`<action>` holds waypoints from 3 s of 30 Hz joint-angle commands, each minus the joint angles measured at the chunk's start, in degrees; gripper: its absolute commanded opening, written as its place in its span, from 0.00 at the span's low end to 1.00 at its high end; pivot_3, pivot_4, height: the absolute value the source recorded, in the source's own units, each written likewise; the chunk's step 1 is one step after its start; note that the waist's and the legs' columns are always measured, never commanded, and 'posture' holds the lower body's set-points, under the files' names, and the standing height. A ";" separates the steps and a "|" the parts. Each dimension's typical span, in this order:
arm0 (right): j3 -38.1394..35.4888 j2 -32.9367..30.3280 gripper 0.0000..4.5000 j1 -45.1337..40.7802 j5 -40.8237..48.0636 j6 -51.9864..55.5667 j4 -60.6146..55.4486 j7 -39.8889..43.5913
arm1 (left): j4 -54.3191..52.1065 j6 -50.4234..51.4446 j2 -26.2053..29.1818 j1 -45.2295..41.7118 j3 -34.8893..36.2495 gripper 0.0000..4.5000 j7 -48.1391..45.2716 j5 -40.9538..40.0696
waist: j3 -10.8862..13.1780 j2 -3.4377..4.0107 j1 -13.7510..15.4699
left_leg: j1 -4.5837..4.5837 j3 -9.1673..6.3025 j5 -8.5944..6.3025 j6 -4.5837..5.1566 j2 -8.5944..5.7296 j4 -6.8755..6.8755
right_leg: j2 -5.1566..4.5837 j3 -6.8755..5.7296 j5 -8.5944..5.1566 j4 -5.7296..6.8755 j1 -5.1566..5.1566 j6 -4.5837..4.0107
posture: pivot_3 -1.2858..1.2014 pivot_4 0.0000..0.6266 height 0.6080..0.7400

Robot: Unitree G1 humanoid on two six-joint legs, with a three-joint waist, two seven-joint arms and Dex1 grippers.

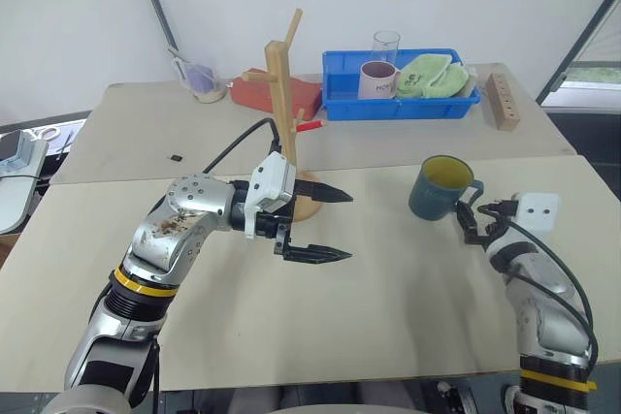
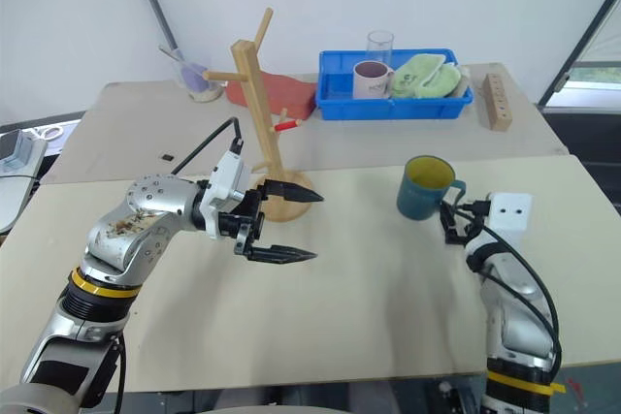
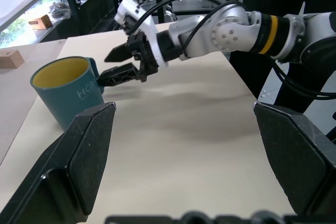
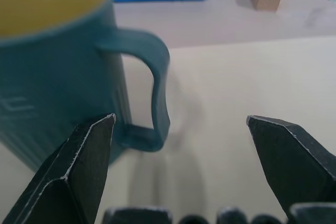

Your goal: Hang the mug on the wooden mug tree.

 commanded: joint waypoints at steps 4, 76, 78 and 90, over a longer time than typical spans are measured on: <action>0.40 -0.74 0.87 -1.86 0.79 -1.92 2.96 1.63 | -1.05 -0.44 -0.03 -1.19 0.83 1.00 0.64 0.01 | 0.00 0.00 -0.01 | -0.04 -0.04 0.01 0.01 0.01 0.00 | 0.05 0.06 0.00 0.08 0.03 0.00 | 0.52 0.24 0.95; 5.65 -9.88 0.99 -2.85 0.97 -10.71 4.52 14.51 | 1.23 -0.09 3.45 -3.40 1.71 1.00 0.51 0.85 | 0.02 -0.02 -0.08 | 0.00 -0.07 0.01 0.02 0.00 0.04 | 0.14 0.17 -0.05 0.09 -0.05 -0.08 | 0.52 0.24 0.95; 5.81 -9.93 0.99 -3.89 0.41 -11.36 6.35 14.28 | 1.29 -0.20 3.38 -3.37 1.65 1.00 0.40 1.07 | 0.02 -0.02 -0.09 | 0.02 -0.07 0.01 0.02 0.00 0.04 | 0.15 0.17 -0.05 0.10 -0.03 -0.08 | 0.52 0.24 0.95; 7.21 -9.27 0.99 -11.68 0.02 -15.81 18.36 16.32 | 0.65 1.63 3.03 -3.24 3.01 1.00 -0.22 -1.69 | 0.02 -0.02 -0.12 | -0.02 -0.06 0.02 0.03 0.00 0.02 | 0.16 0.18 -0.05 0.11 0.04 -0.07 | 0.52 0.24 0.95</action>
